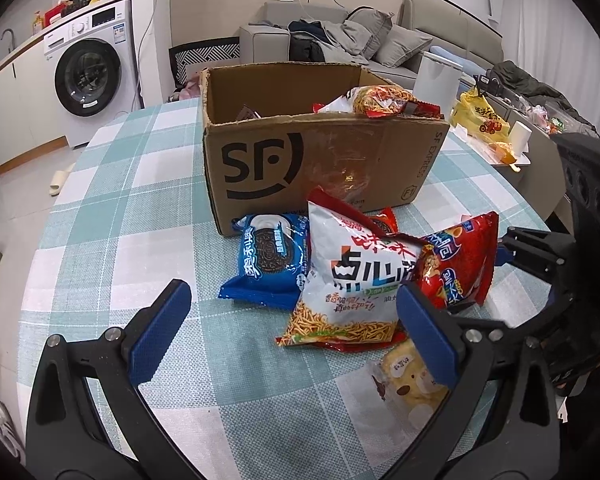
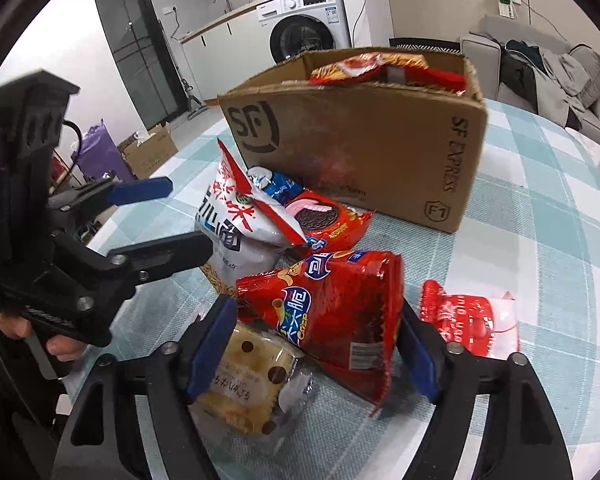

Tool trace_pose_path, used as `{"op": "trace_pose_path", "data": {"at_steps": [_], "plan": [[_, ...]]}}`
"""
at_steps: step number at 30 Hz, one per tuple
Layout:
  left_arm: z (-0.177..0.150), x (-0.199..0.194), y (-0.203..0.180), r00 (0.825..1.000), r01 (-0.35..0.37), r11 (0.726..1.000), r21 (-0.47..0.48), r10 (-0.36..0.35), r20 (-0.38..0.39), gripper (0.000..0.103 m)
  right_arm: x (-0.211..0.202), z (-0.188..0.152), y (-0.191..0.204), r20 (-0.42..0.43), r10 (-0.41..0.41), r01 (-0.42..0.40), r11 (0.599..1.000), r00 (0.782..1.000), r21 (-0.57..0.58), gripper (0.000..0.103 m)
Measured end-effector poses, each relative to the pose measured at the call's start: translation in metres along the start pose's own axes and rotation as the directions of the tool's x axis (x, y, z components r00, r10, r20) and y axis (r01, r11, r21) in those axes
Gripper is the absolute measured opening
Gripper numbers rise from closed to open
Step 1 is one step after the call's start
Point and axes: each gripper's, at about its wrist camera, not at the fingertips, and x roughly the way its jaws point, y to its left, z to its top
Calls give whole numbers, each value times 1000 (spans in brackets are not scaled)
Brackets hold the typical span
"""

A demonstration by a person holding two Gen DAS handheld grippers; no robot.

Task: Organize snacks
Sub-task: 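Close left gripper on white noodle bag while right gripper grasps red chip bag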

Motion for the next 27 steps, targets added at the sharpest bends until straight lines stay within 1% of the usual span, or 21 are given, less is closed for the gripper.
{"op": "trace_pose_path", "data": {"at_steps": [5,8,9,13,16,21,22,24,25,27], "plan": [[0,3,5,1000,-2,1000,-13,2,-2,102,15,1,5,-31,-47,46,999,998,-6,81],[1,3,7,1000,0,1000,-16,0,-2,102,16,-1,9,-15,-57,56,998,998,-37,60],[1,3,7,1000,2,1000,-17,-2,-3,102,16,-1,9,-14,-55,54,998,998,-38,58],[1,5,7,1000,8,1000,-13,-8,-5,102,8,-1,3,26,-17,17,1000,1000,-18,56],[0,6,6,1000,21,1000,-12,-22,-7,102,3,1,0,45,1,0,1000,999,-8,55],[-2,13,2,999,37,999,-7,-37,-12,102,-7,3,-4,68,-4,4,1000,998,-3,55],[-2,15,1,999,51,999,-5,-51,-13,102,-7,3,-5,68,-7,7,1000,998,1,55],[-2,18,0,998,66,998,-7,-66,-15,98,-10,5,-11,72,-10,9,1000,997,10,55],[-2,20,-1,997,73,997,-6,-73,-18,94,-10,4,-12,72,-12,11,1000,997,12,55],[-2,23,-3,996,88,996,-1,-88,-23,84,-11,5,-14,76,-15,14,1000,997,17,55]]}}
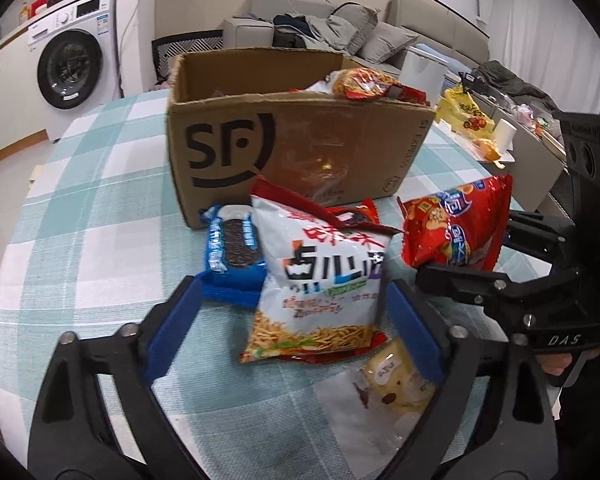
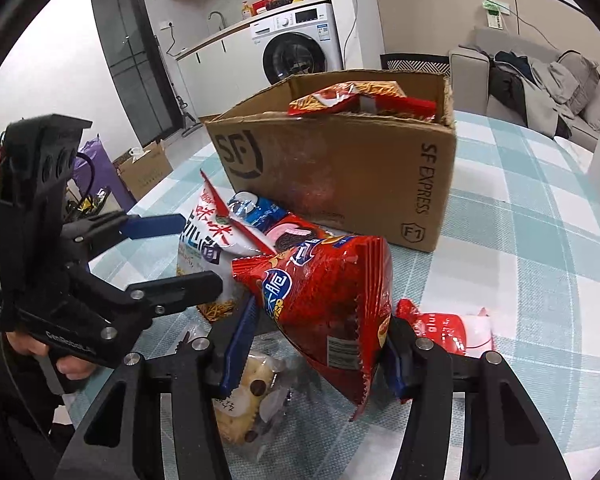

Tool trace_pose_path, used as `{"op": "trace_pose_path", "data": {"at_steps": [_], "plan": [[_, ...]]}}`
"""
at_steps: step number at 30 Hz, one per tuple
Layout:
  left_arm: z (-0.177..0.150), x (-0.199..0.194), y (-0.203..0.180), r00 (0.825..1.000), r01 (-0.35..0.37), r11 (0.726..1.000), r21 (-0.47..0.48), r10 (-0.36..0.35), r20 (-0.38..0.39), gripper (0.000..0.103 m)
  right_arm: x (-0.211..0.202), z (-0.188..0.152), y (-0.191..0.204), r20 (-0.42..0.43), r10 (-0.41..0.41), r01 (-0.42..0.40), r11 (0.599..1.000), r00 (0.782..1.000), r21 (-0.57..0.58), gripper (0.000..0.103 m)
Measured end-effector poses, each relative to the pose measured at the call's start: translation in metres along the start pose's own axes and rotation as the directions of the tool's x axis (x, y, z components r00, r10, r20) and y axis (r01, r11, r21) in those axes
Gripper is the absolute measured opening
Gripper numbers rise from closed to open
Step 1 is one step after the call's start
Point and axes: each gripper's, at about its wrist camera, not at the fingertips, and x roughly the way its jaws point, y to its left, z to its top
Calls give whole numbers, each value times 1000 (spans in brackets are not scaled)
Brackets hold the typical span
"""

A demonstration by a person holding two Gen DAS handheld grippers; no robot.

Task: Organize snacks
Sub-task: 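Close left gripper on white noodle bag while right gripper grasps red chip bag, then lift noodle bag with left tool while right tool carries chip bag over box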

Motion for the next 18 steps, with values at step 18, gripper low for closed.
{"op": "trace_pose_path", "data": {"at_steps": [18], "plan": [[-4,1,-7,997,78,997,14,-78,1,45,-10,-2,0,27,7,-7,1000,1000,1,55]]}}
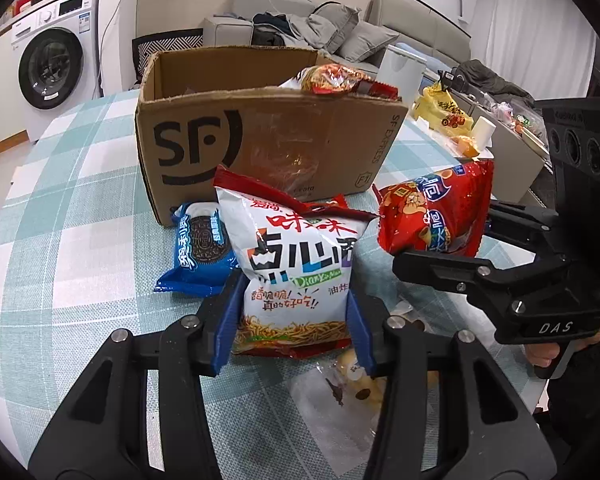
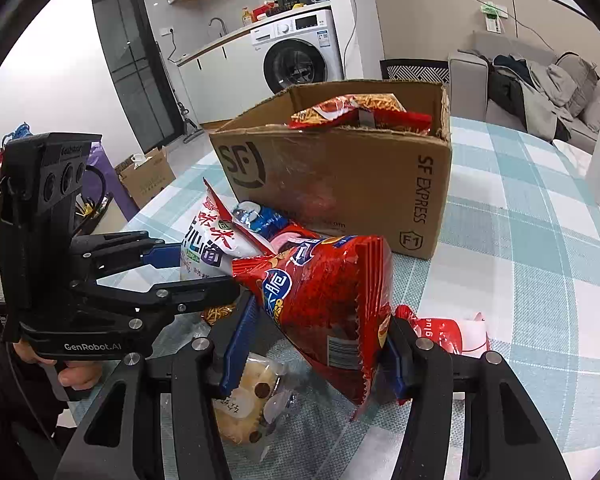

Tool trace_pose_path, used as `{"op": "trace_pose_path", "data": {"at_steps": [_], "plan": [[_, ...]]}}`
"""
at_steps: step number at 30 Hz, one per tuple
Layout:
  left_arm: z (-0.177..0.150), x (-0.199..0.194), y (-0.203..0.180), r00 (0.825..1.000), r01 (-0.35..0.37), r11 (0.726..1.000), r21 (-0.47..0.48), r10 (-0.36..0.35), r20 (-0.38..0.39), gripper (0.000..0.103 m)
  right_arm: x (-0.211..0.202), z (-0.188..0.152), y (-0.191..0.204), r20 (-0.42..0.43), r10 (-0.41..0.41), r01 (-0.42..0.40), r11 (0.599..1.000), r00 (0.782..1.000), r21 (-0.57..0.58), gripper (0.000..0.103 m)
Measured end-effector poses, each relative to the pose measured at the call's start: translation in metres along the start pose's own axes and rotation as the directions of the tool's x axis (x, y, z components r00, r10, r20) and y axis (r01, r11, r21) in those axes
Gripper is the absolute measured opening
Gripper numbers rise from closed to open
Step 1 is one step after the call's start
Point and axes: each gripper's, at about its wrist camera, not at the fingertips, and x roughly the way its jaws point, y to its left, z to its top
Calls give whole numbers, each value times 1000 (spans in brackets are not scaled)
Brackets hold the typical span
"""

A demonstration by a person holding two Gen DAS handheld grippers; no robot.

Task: Organize snacks
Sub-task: 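Lift noodle bag with left tool while right tool carries chip bag over box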

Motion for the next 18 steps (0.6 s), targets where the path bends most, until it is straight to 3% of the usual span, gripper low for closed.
{"op": "trace_pose_path", "data": {"at_steps": [18], "plan": [[8,-33,6,997,4,1000,-18,-2,74,45,-26,4,1,70,-8,8,1000,998,10,55]]}}
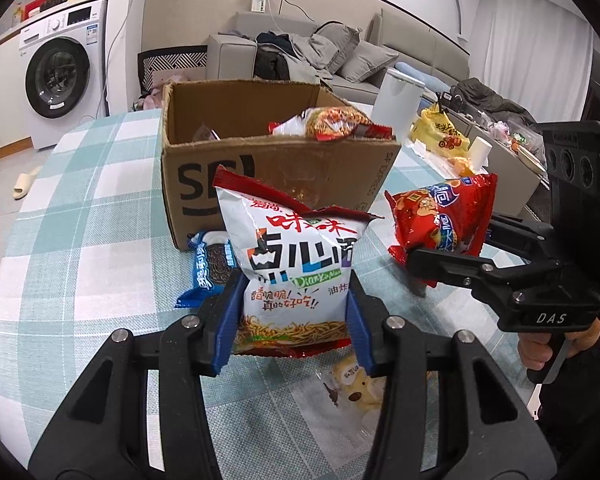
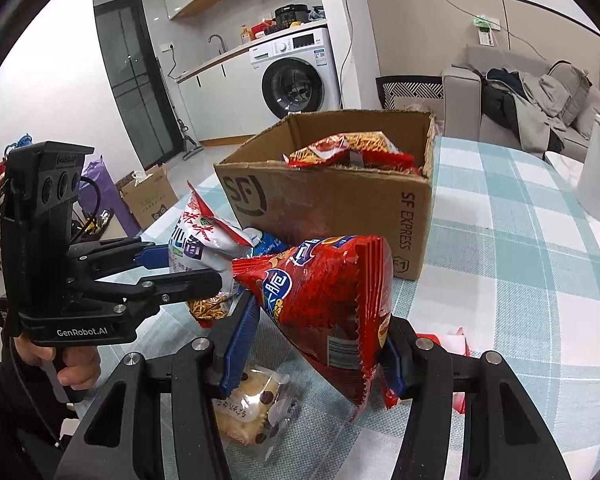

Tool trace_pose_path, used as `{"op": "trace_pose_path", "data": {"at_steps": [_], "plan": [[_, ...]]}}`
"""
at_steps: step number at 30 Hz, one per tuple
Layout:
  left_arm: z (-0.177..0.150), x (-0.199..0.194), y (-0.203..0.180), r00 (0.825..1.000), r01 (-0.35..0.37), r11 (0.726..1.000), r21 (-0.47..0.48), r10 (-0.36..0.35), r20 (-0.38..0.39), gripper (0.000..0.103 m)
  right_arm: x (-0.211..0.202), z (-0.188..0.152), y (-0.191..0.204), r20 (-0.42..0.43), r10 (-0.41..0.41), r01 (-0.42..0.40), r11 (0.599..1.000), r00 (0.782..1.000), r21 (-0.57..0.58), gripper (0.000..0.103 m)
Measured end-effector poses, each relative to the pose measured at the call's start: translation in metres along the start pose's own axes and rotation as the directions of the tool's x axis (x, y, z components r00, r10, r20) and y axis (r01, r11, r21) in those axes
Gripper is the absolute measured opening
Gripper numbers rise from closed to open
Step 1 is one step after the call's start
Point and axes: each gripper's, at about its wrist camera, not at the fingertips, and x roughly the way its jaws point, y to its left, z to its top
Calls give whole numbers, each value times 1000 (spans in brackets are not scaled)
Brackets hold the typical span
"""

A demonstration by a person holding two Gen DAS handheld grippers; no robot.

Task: Organize snacks
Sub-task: 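Lift noodle bag with left tool while right tool carries chip bag over box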

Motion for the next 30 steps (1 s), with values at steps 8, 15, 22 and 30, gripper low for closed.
{"op": "trace_pose_path", "data": {"at_steps": [8,15,22,30], "plan": [[4,-18,3,999,-5,1000,-9,5,39,45,-12,5,-3,38,-3,2,1000,999,21,55],[10,-34,8,997,-17,1000,-15,18,70,45,-20,11,-3,68,-12,9,999,998,42,55],[26,-45,9,994,-23,999,-27,26,109,45,-31,20,-3,109,-24,17,998,994,65,55],[49,-53,11,989,-35,999,-22,38,142,45,-37,41,2,139,-29,19,997,990,75,55]]}}
